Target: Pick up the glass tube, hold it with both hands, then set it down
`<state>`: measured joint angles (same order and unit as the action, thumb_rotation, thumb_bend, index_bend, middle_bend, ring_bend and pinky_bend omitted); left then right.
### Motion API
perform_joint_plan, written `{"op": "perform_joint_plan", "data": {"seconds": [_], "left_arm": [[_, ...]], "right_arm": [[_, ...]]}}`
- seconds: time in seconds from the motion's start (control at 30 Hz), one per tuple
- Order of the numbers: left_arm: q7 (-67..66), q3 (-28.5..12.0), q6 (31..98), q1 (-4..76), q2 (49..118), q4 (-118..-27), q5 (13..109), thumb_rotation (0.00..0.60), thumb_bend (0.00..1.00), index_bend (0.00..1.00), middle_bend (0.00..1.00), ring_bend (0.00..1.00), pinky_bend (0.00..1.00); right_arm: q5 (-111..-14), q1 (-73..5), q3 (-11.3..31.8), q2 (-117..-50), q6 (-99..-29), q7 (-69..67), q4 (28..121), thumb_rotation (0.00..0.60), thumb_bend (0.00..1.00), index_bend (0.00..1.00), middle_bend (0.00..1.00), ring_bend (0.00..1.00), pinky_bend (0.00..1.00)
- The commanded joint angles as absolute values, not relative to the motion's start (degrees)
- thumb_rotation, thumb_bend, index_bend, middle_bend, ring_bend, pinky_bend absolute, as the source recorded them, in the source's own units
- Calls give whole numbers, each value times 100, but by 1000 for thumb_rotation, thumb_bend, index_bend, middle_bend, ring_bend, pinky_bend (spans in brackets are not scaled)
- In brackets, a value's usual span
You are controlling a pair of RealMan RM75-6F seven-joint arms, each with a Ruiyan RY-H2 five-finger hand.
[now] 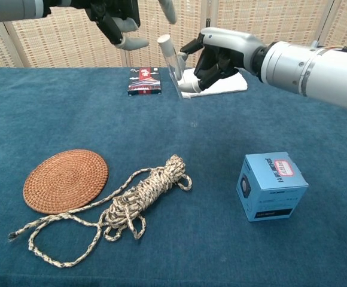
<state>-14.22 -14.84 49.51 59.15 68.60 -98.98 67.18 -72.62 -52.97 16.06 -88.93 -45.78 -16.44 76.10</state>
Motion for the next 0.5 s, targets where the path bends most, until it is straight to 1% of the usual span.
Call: {"op": "perform_joint_plan", "data": {"seconds": [0.03,0.23,0.3,0.4,0.5], "left_arm": [[-1459,-1471,4830,5891,6711,-9979,6452,600,338,2,843,855,962],[-1554,-1383,4767,5817,6523,-9935,6111,600,329,0,665,671,924],[-1595,-1340,4764,5783,6476,-9879,6017,600,329,0,620,629,908],[-1640,-1273,4780,5724,6438,-9808,5898,600,329,0,572,596,893],[-1669,-1211,4808,5659,6417,-9762,5811,600,329,0,559,584,879]], "right_arm": [[-7086,-5360,1568,-8560,-4306,-1271,7798,600,630,940,1000,1000,1000],[-6502,-5508,1542,-7857,-3812,-461,8254,600,632,947,1000,1000,1000],[-6210,-5611,1482,-7610,-3582,-130,8377,600,632,949,1000,1000,1000],[-5713,-5795,1327,-7352,-3338,392,8481,600,633,956,1000,1000,1000],[-5201,-5939,1119,-7310,-3323,842,8472,600,632,956,1000,1000,1000]]}}
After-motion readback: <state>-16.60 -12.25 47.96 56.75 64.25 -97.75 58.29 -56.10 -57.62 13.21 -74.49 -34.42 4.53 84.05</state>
